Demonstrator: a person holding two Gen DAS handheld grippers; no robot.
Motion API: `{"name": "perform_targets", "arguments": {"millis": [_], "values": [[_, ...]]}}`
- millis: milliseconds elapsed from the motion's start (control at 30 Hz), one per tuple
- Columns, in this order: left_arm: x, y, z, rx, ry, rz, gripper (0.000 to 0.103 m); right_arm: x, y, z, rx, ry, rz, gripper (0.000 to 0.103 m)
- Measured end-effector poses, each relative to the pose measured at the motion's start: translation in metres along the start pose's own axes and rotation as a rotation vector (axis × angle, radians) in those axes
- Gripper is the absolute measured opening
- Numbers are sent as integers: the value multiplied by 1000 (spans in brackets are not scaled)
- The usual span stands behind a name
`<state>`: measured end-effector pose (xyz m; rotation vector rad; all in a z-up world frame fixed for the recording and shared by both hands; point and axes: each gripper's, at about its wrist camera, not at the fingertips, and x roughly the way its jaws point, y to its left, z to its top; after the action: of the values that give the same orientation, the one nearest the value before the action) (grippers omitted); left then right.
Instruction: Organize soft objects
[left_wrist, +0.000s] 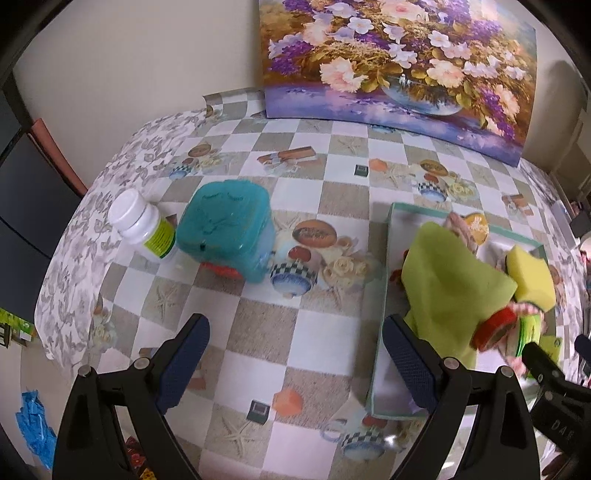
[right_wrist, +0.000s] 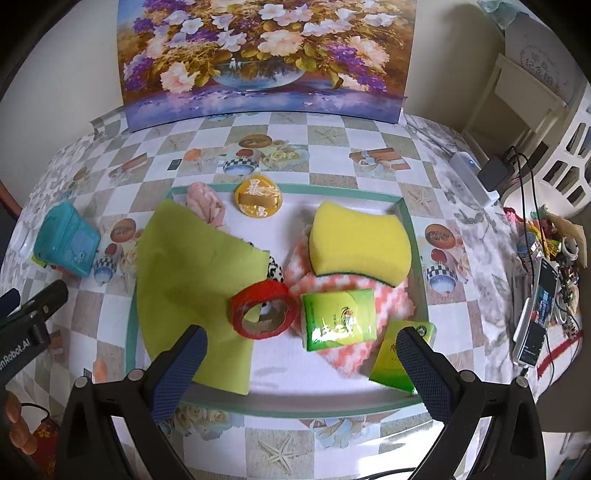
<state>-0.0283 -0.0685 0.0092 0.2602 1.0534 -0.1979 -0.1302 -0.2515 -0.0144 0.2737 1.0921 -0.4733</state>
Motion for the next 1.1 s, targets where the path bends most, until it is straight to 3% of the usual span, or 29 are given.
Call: {"name": "perform_targets", "arguments": {"millis": [600,1100], "values": [[-12,18,-38,27,12,42,95,-15,9,-29,-13,-27,21,103],[-15,23,-43,7,-1,33,95,-18,14,-40,-24,-30,22,103]]}}
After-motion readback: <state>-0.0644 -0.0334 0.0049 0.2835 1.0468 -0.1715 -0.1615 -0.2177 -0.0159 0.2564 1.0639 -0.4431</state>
